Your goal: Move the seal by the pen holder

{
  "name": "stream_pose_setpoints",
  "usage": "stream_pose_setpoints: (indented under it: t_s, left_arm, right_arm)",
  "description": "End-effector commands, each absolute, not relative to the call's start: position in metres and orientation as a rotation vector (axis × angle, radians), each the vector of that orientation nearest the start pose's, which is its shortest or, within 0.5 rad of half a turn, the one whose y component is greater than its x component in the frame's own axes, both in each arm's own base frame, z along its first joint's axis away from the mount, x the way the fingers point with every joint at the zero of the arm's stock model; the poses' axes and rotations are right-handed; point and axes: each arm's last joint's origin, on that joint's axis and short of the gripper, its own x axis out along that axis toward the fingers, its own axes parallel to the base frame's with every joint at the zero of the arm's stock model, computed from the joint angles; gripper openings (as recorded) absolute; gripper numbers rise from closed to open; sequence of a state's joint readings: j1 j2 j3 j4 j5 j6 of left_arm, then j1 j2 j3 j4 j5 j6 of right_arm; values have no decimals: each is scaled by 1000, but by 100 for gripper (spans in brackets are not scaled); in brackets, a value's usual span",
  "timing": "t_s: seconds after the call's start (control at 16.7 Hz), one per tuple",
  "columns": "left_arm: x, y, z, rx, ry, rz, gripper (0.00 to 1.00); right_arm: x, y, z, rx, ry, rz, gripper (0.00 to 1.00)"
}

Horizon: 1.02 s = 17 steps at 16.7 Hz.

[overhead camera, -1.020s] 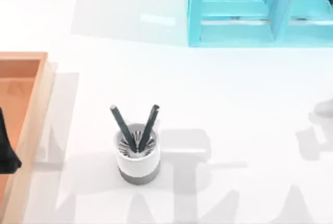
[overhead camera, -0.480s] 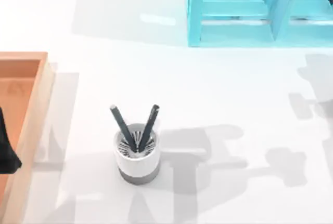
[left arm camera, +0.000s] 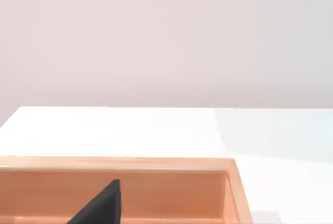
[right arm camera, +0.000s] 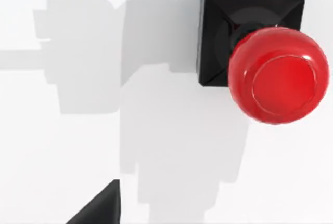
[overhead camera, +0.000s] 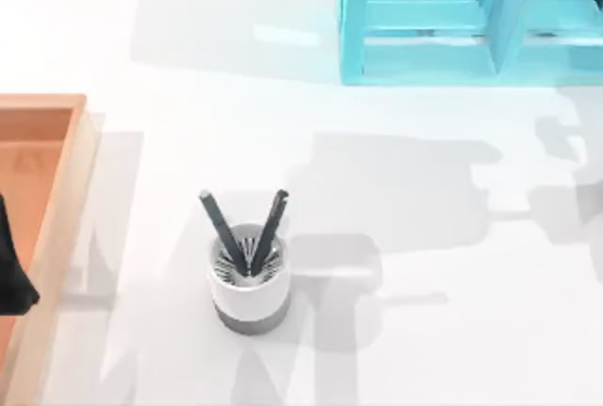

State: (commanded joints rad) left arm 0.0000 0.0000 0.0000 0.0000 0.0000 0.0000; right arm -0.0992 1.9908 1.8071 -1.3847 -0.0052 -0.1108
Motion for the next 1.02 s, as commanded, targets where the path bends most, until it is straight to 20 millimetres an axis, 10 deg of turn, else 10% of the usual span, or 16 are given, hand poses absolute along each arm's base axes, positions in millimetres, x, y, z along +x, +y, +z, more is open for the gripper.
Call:
stream_pose_setpoints:
  t_s: [0.6, 1.02]
  left_arm:
    - [106, -1, 160, 0, 0, 0, 100]
    - [106, -1, 160, 0, 0, 0, 100]
  right_arm:
    - [400, -41, 245, 6, 1572, -6, 100]
    - [403, -42, 168, 7, 1563, -8, 100]
